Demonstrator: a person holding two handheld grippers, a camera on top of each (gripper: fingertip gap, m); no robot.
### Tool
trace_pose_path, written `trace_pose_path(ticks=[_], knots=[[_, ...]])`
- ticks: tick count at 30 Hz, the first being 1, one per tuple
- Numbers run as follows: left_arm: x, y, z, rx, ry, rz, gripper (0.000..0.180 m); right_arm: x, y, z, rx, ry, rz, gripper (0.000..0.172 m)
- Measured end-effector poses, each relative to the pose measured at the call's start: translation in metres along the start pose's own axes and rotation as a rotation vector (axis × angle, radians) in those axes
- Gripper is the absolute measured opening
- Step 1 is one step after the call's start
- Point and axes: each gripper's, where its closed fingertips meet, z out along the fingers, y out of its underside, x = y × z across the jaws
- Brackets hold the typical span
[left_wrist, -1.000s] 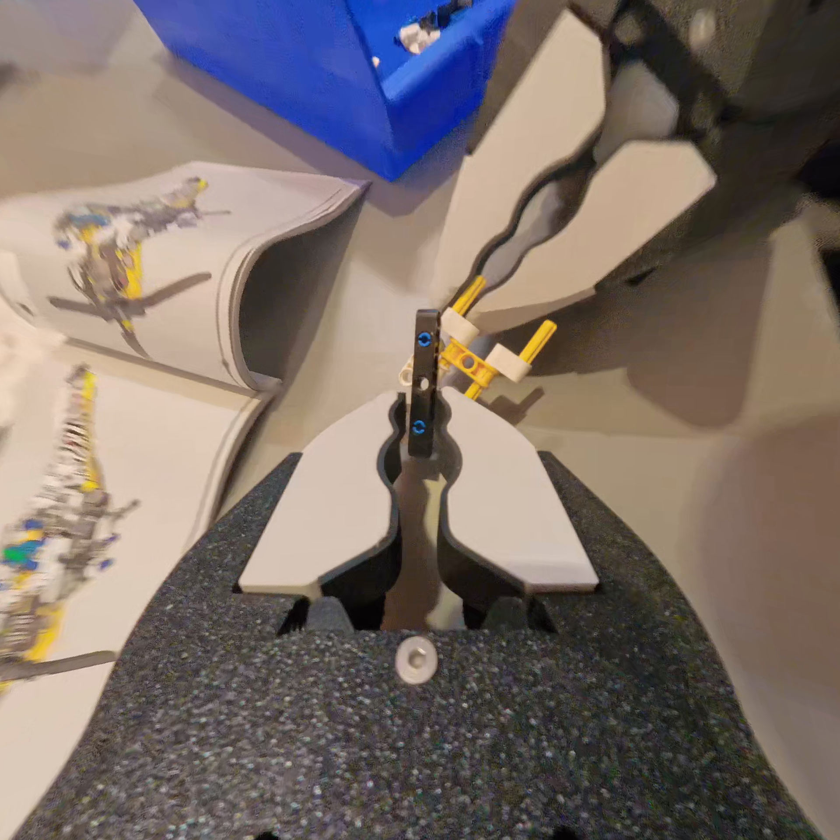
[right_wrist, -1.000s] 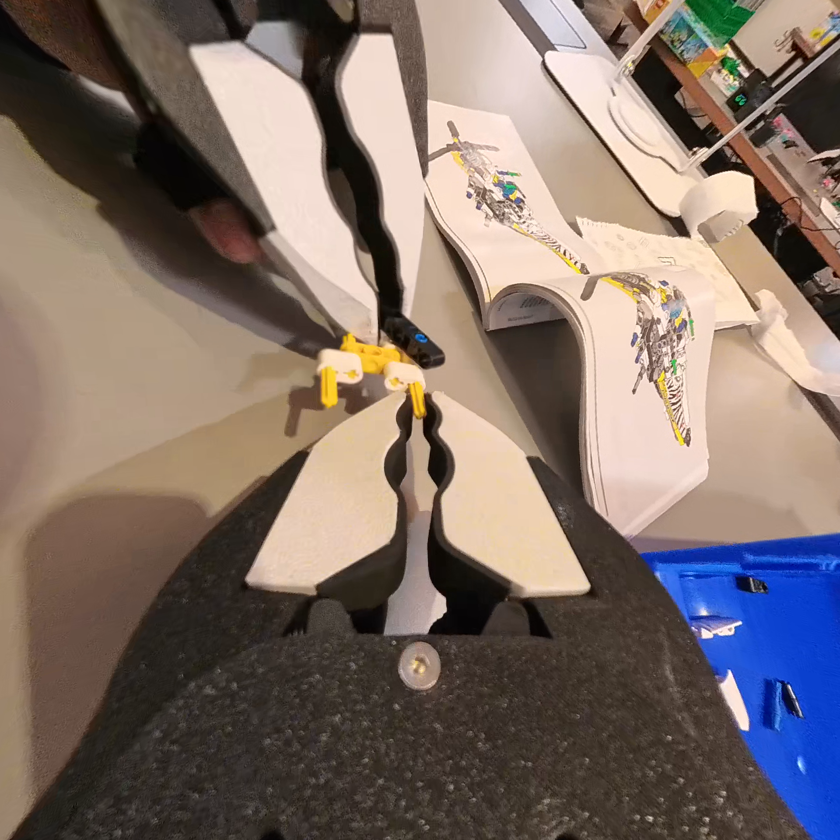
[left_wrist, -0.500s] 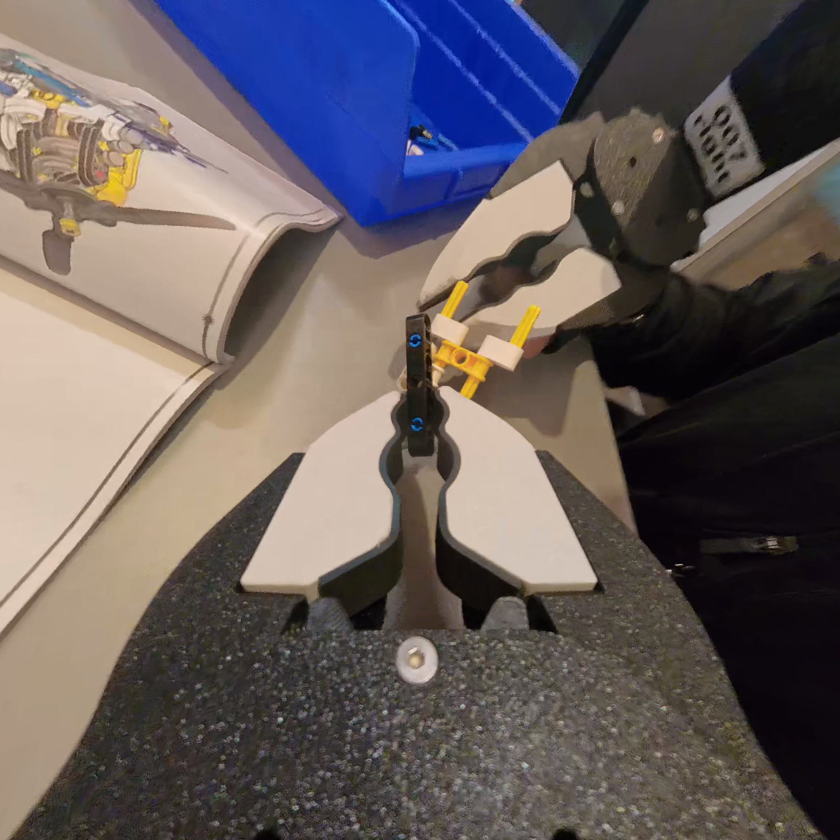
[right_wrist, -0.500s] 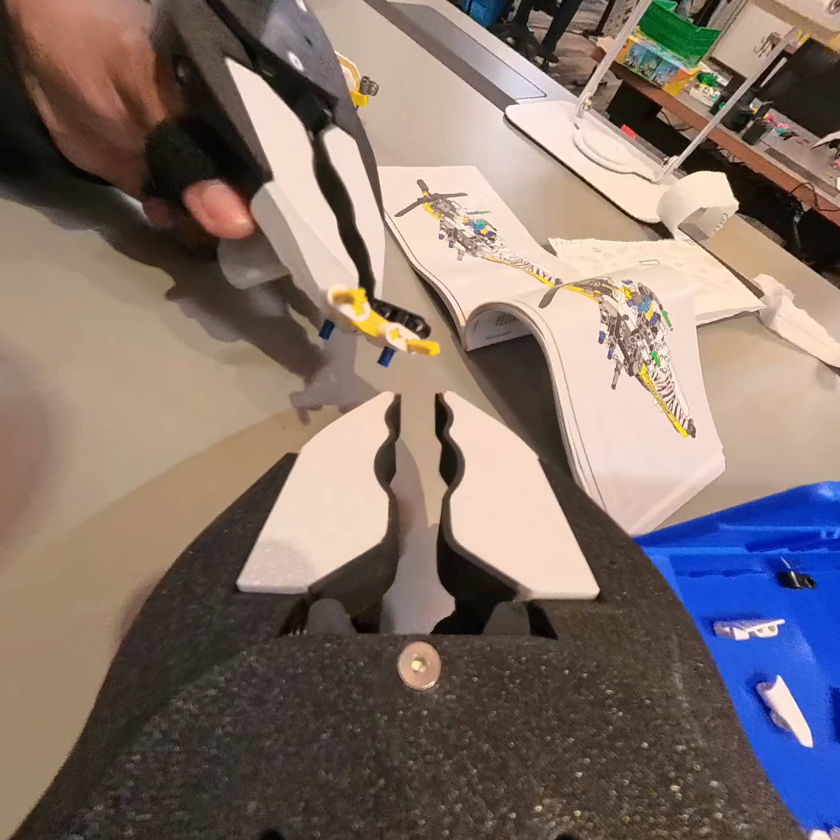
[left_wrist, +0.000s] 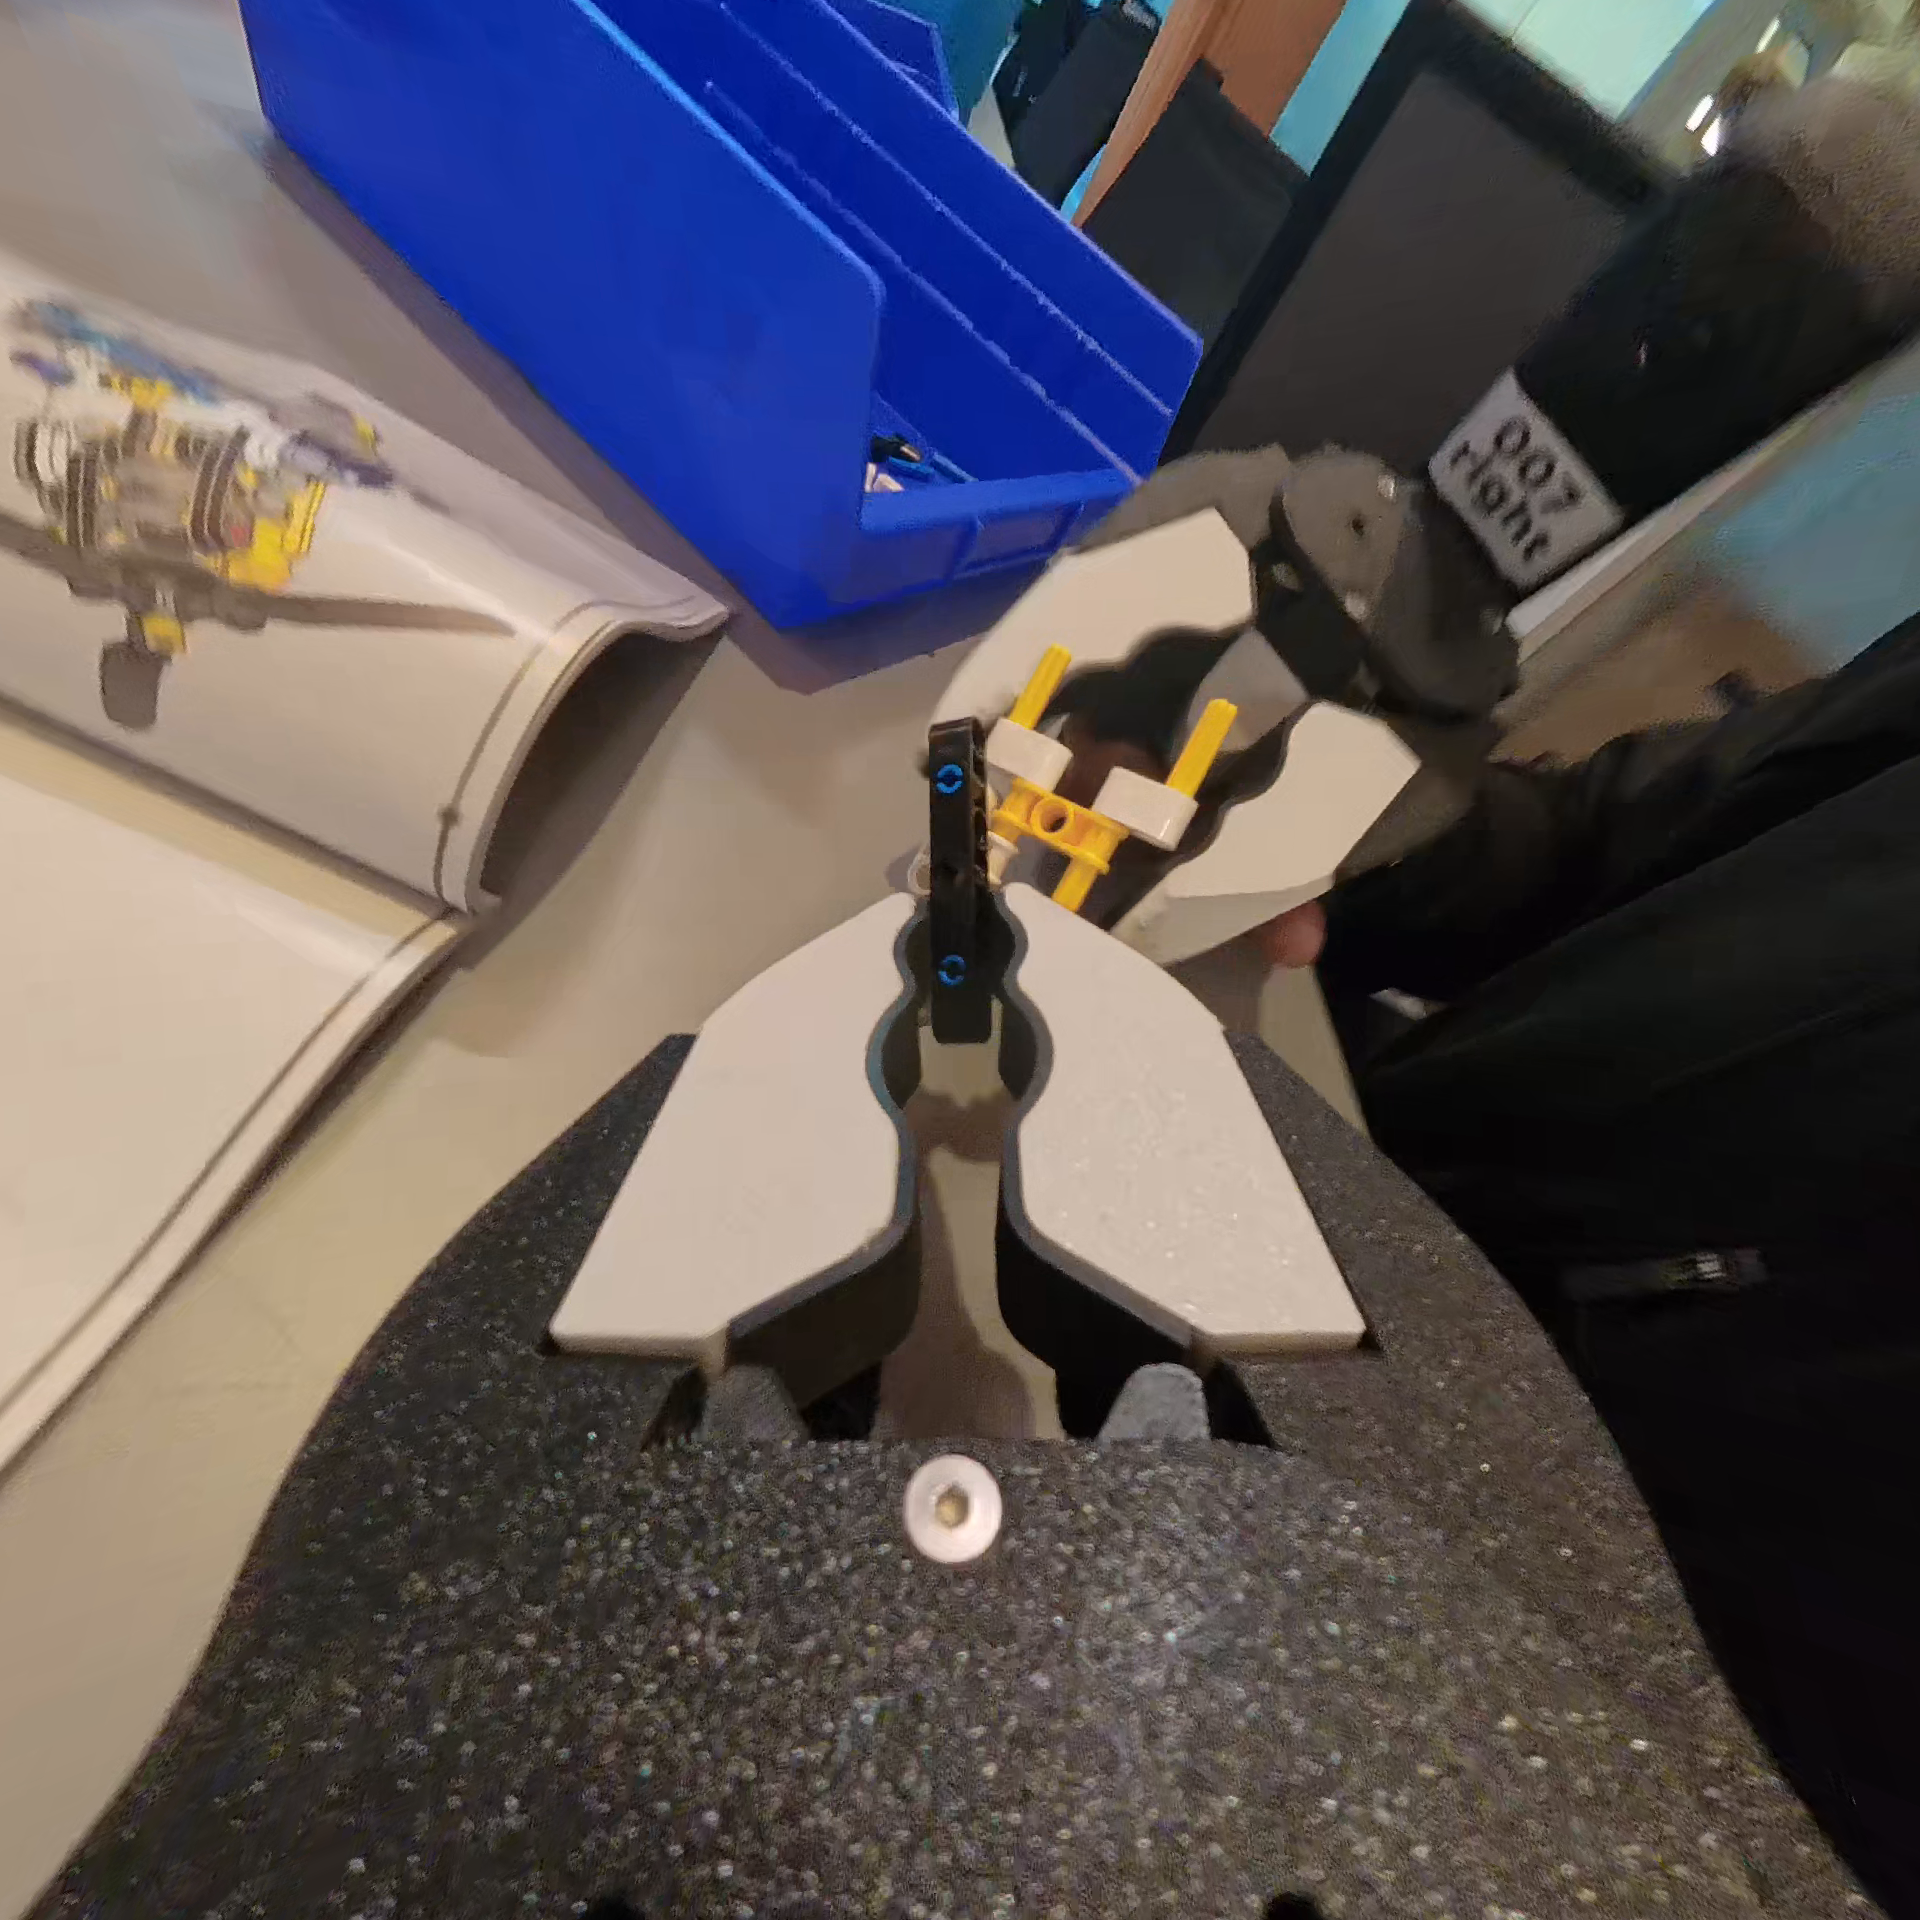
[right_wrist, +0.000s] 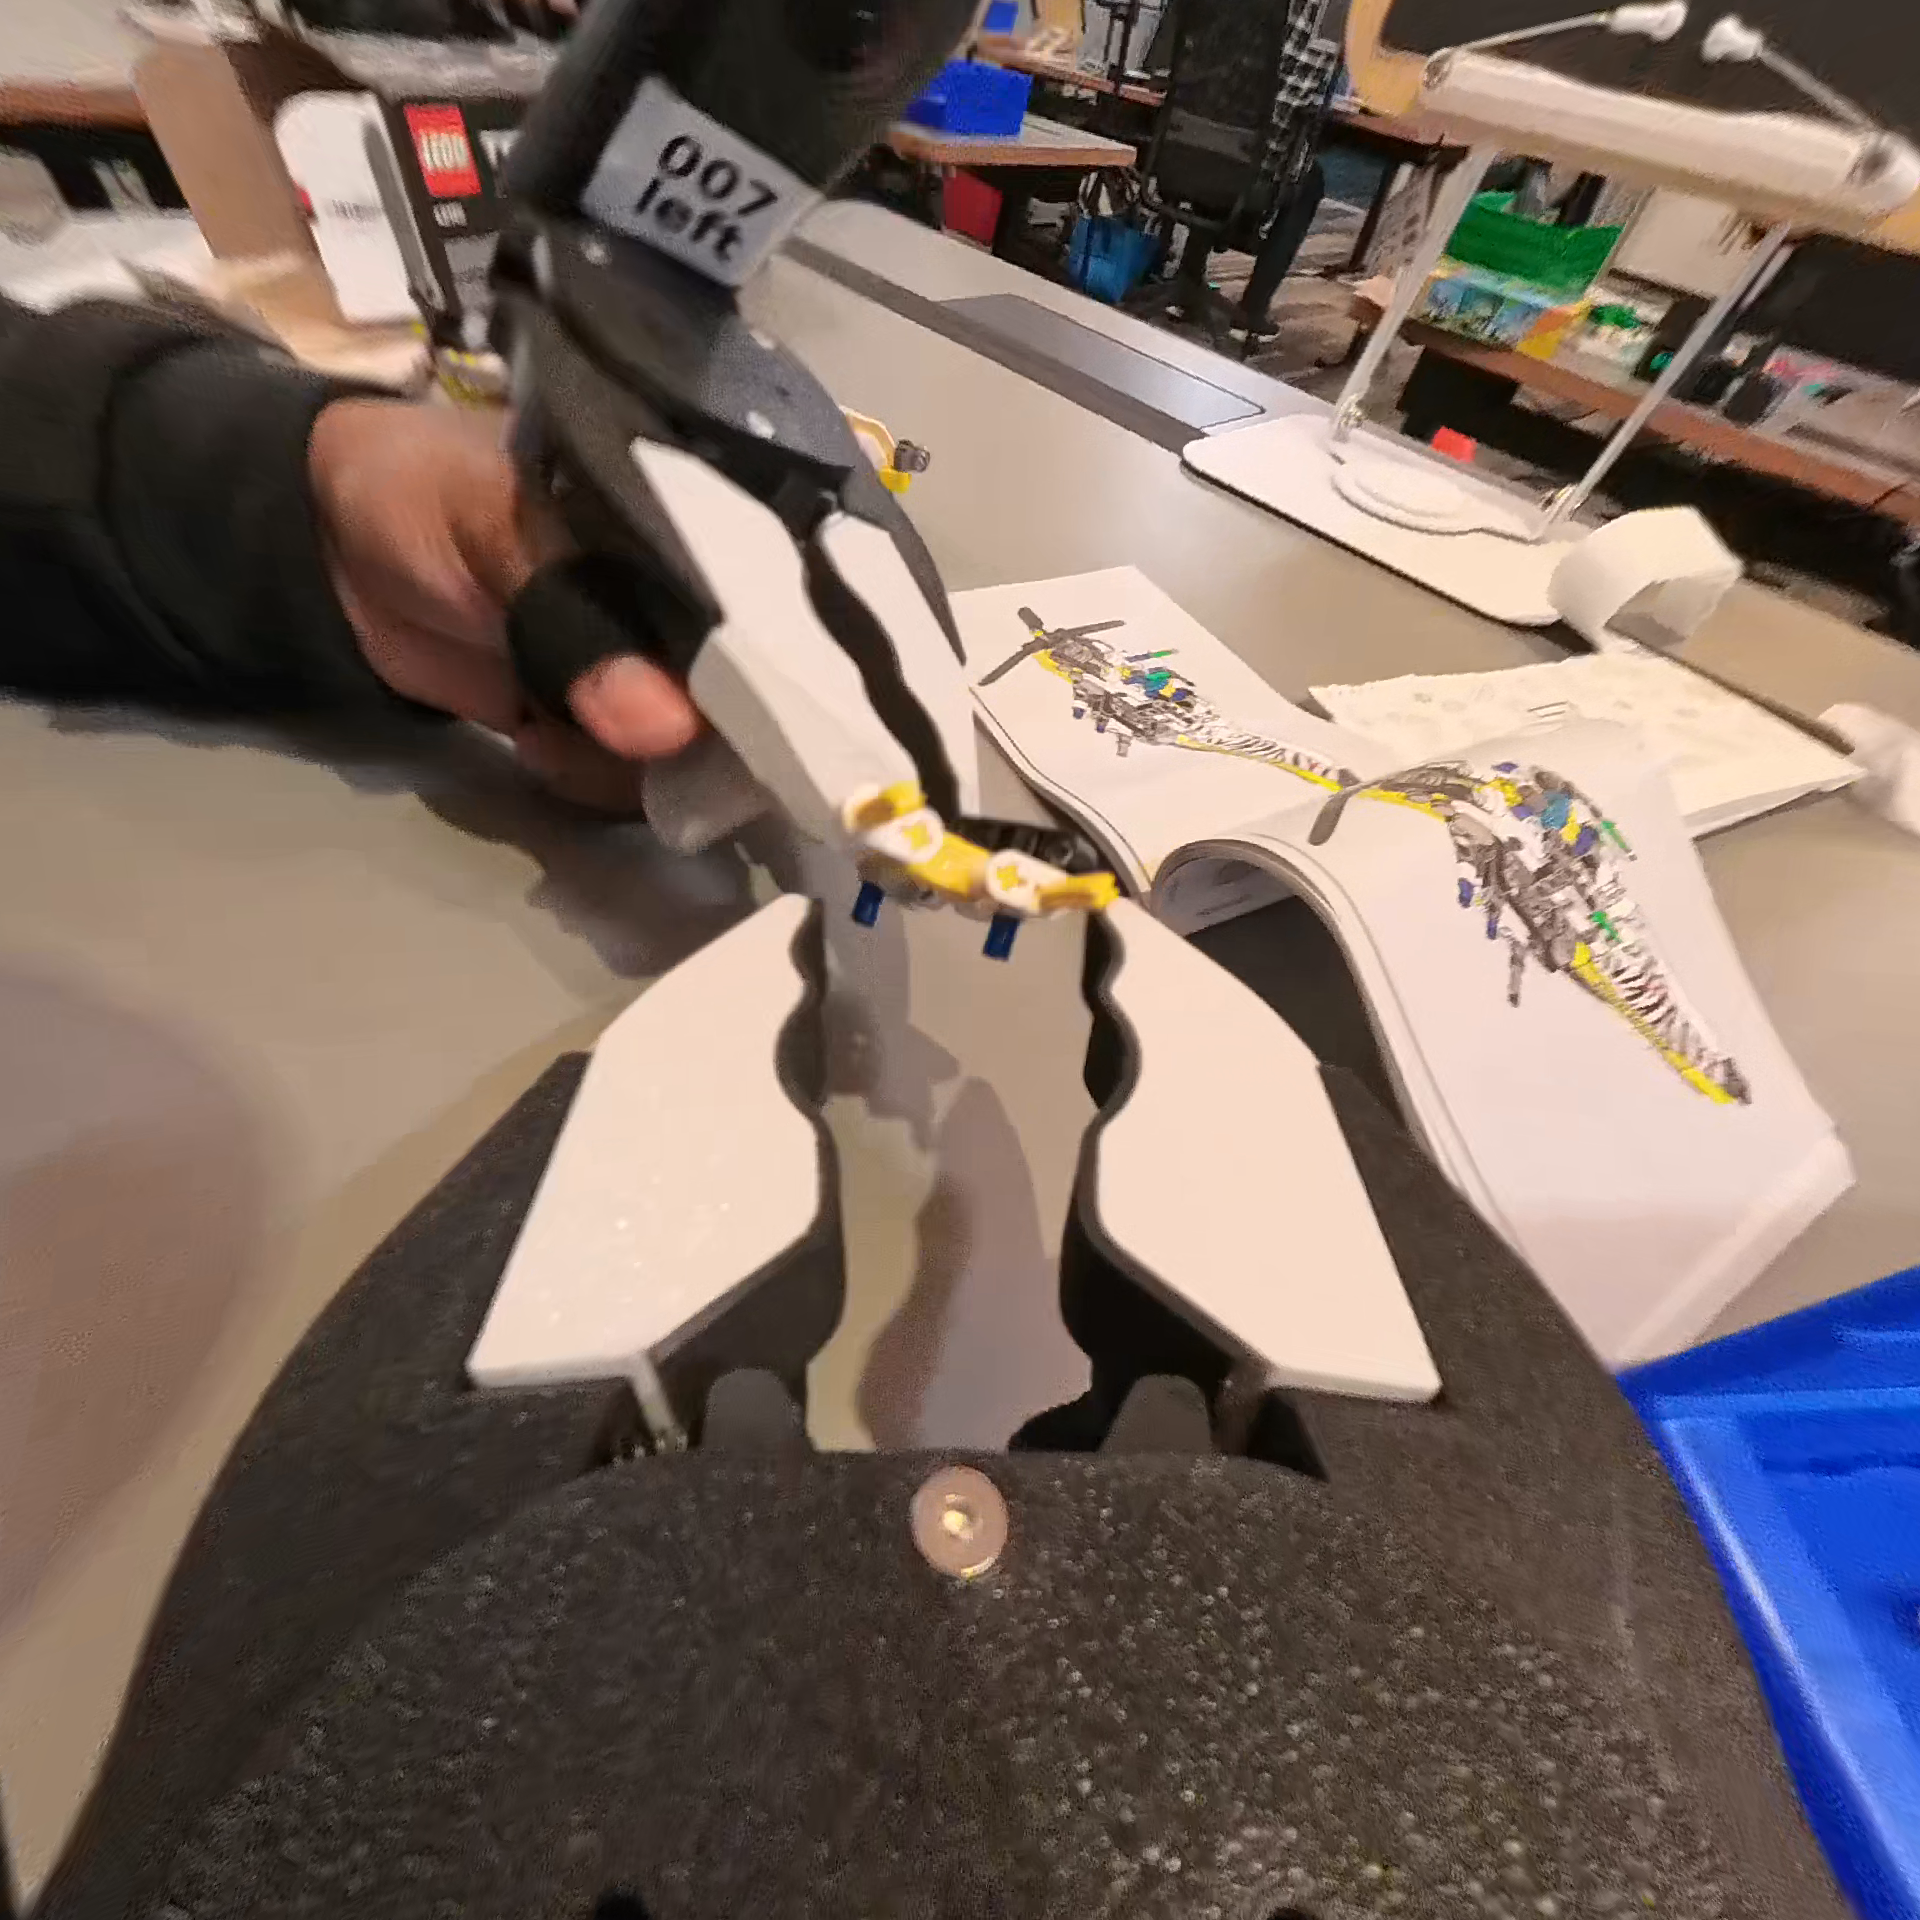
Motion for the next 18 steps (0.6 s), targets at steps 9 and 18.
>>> trace_pose_path(ticks=[9,18], knots=[[0.005,-0.004,0.003,0.018,-0.164,0.345,0.012,-0.005,-0.012,-0.007,0.094,-0.121,0.161,0.047],[0.003,-0.004,-0.004,-0.048,-0.202,0.458,0.021,-0.012,-0.009,-0.006,0.065,-0.088,0.026,0.043]])
